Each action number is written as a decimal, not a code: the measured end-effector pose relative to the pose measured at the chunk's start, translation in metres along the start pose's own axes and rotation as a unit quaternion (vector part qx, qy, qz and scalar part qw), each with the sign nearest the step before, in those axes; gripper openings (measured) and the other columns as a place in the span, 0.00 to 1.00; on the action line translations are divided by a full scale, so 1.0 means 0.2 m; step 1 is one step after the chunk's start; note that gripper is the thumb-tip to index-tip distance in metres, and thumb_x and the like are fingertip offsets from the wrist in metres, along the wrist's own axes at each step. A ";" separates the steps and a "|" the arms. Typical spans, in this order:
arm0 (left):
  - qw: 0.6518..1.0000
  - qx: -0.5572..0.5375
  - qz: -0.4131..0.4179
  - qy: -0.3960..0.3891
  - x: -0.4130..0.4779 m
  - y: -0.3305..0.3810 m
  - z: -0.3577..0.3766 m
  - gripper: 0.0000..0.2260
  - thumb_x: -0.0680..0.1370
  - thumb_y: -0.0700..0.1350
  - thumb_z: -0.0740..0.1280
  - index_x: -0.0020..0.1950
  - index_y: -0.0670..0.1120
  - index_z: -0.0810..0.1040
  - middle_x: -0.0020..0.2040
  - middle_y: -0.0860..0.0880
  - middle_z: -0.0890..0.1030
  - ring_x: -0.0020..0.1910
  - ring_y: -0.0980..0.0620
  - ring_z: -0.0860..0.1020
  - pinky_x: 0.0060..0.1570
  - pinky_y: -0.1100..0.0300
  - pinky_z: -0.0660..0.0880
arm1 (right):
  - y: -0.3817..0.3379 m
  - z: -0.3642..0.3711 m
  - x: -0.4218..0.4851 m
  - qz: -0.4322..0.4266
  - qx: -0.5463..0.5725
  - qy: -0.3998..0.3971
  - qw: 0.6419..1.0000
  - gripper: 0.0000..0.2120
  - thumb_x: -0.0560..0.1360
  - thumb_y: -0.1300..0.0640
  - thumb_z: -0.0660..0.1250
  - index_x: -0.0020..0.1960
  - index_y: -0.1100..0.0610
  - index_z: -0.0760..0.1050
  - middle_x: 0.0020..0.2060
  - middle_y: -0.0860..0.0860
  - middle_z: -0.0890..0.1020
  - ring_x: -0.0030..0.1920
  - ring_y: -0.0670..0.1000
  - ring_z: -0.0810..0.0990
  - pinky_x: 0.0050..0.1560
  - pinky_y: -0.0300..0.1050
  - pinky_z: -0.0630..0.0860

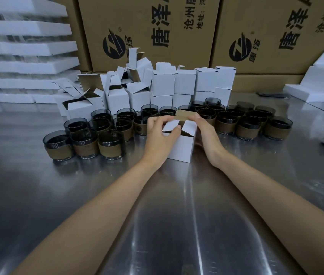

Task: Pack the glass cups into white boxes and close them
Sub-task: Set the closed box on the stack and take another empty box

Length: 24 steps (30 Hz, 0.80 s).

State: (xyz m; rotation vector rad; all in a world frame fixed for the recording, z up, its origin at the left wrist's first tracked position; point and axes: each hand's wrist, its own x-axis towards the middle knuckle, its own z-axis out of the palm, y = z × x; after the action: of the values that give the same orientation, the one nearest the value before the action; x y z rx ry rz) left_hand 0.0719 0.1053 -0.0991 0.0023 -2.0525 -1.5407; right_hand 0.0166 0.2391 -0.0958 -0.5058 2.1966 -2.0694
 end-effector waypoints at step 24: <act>0.987 0.149 -0.066 0.006 0.03 -0.05 -0.06 0.13 0.83 0.47 0.51 0.63 0.50 0.71 0.42 0.49 0.80 0.44 0.47 0.78 0.44 0.53 0.72 | -0.01 0.02 -0.05 -0.195 -0.104 0.158 0.963 0.13 0.73 0.57 0.73 0.57 0.54 0.80 0.48 0.49 0.80 0.41 0.35 0.77 0.45 0.27 0.71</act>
State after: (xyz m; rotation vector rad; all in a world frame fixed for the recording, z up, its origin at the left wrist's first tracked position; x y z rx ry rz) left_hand 0.0688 0.0894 -0.1034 0.2656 -2.2945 -1.2889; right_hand 0.0277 0.2391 -0.0966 -0.7232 2.7060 -2.2466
